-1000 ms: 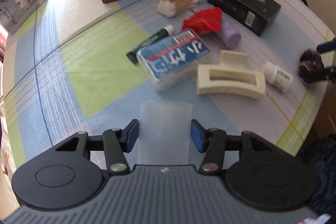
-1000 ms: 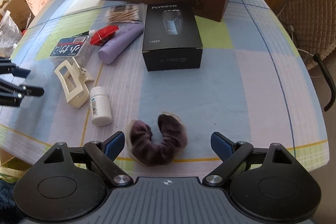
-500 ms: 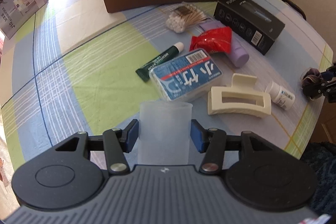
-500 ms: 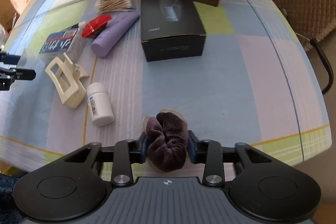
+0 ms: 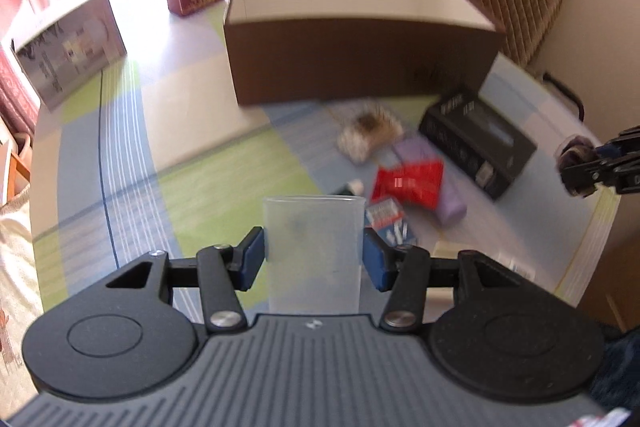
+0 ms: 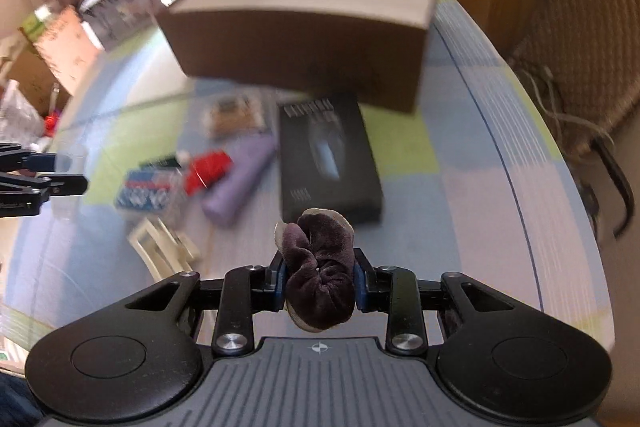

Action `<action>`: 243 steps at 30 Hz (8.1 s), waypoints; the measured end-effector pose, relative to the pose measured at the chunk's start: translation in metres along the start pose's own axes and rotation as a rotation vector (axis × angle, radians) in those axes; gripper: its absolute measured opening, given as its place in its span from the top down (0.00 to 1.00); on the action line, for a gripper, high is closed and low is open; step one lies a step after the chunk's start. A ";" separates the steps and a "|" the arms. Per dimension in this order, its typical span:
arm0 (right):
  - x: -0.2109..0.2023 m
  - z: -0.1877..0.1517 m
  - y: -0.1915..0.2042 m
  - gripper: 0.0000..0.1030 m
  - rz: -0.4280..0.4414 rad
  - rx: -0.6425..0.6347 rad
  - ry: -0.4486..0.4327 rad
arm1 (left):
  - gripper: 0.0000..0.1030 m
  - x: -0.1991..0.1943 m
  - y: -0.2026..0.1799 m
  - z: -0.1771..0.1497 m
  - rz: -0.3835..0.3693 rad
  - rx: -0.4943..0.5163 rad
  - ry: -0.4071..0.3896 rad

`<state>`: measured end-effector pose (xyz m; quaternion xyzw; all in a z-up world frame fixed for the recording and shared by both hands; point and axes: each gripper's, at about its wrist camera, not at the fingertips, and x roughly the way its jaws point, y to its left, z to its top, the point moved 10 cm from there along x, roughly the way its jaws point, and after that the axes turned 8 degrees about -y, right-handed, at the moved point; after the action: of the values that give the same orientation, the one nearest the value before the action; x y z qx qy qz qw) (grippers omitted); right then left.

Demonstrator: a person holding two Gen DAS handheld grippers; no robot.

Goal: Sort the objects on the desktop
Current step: 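Carry the cup and scrunchie into the brown box with both tools, then open both tools to release the cup and scrunchie in the box, then withdraw both tools from the box back toward the table, then grasp the cream claw clip with the left tool while the right tool grasps the white pill bottle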

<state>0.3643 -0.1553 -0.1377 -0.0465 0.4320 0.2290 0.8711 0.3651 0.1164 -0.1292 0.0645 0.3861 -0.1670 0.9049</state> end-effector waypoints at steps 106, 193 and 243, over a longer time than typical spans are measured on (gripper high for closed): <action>0.070 0.192 -0.039 0.02 -0.016 -0.056 -0.157 | 0.15 0.107 -0.032 0.187 0.086 0.059 0.088; 0.036 -0.074 0.049 0.43 0.228 -0.148 0.168 | 0.14 0.006 -0.087 -0.067 0.047 -0.022 0.238; 0.040 -0.093 -0.020 0.47 0.085 -0.058 0.173 | 0.19 0.059 -0.132 -0.049 -0.070 0.090 0.167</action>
<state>0.3260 -0.1845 -0.2288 -0.0728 0.5005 0.2734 0.8182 0.3237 -0.0101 -0.2041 0.1052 0.4545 -0.2096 0.8593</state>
